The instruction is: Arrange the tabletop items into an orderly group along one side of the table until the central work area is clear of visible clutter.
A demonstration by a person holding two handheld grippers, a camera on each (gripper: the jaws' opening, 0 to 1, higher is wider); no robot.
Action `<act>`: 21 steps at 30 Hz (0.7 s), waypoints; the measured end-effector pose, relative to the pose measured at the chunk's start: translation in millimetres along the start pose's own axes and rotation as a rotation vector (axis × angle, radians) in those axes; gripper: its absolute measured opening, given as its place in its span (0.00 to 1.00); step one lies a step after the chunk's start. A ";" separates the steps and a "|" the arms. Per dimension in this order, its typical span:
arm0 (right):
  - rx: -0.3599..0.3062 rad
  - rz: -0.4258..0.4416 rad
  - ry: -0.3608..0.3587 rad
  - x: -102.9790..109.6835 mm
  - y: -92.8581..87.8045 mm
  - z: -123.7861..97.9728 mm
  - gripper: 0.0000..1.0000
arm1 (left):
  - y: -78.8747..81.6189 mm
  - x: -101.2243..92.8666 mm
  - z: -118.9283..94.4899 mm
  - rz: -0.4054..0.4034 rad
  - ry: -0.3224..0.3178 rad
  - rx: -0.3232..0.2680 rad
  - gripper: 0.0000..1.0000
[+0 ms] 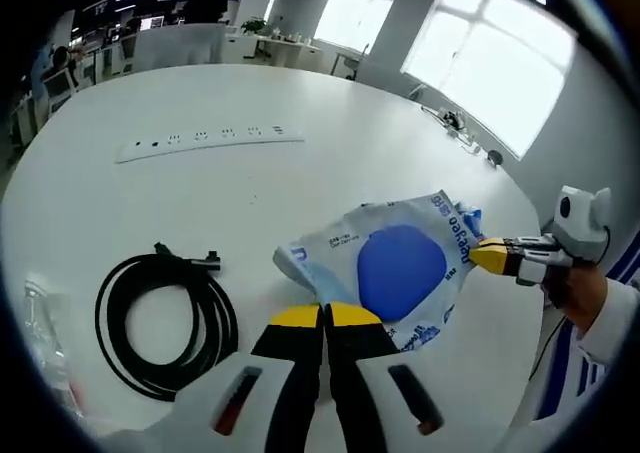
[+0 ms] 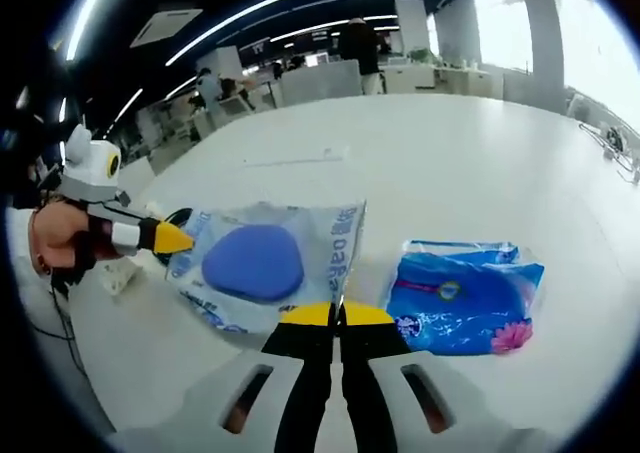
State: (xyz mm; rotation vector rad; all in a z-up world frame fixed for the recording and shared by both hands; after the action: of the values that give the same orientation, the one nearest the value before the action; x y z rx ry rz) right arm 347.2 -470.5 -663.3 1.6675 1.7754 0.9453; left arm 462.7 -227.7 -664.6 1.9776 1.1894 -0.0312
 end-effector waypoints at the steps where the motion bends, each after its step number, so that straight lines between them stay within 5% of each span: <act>1: 0.004 -0.003 0.000 -0.5 -0.7 1.6 0.00 | -0.2 0.1 0.6 0.000 0.000 0.002 0.00; 21: 0.029 -0.018 -0.020 -2.2 -5.1 7.6 0.00 | -6.5 4.3 10.6 -0.036 -0.001 0.012 0.00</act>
State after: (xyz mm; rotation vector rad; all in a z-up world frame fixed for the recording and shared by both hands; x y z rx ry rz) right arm 350.1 -471.6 -672.2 1.6701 1.7963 0.8958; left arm 464.1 -229.9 -677.5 1.9666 1.2267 -0.0575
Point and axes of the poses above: the point that each gripper's makers call its tool centre point, and the gripper's own axes: z roughly forward along the fingers, x roughly to its left, y roughly out of its top, the point moved 10 cm from there along -z, roughly backward along the fingers, and after that the axes turned 6 degrees about -z, right-handed, at the moved point
